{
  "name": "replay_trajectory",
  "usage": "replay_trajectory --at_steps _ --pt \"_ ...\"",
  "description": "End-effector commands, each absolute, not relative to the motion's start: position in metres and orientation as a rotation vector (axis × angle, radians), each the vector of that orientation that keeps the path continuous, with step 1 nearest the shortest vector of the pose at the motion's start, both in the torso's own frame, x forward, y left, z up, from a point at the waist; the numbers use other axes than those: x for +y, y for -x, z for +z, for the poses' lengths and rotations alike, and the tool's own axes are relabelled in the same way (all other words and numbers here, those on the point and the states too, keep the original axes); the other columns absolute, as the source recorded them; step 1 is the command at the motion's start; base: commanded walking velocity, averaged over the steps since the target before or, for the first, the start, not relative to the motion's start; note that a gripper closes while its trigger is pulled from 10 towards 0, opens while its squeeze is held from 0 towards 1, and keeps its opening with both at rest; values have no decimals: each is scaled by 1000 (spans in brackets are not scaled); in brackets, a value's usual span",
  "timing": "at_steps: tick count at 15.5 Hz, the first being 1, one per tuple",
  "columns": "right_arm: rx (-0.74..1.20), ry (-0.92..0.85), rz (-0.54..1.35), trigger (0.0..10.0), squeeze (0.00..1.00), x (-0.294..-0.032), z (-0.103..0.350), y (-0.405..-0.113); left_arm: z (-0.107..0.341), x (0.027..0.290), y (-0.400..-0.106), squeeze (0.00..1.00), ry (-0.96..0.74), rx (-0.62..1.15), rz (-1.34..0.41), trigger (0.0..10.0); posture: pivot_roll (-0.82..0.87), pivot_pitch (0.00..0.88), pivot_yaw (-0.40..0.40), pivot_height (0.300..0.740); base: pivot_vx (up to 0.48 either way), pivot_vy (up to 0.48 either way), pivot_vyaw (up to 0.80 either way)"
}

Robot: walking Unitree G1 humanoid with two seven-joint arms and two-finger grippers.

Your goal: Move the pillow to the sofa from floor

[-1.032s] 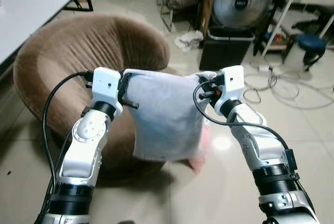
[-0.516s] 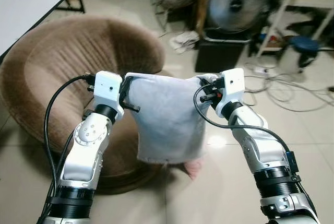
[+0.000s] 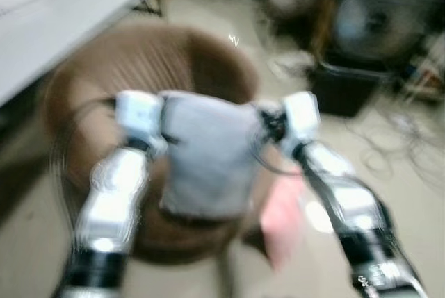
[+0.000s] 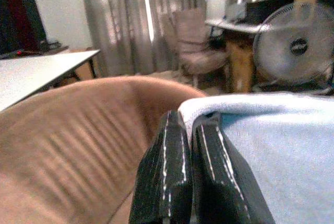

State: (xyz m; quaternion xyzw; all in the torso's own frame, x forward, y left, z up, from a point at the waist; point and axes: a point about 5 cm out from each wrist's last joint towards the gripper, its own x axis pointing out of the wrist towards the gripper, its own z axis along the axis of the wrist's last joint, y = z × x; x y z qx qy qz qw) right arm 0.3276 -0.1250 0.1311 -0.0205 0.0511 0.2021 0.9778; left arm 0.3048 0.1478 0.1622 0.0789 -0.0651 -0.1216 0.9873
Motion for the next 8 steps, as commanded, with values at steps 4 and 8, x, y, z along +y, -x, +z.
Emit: replay_trajectory --at_steps 4,8 --pt "57 0 355 10000 0 -129 144 -334 171 167 -305 0 -190 -161 -167 10000 100 0 -64 740 372 0 200" --pt "64 17 365 10000 0 -128 142 -333 171 168 -305 0 -195 -159 -171 10000 98 0 -60 740 374 0 0"
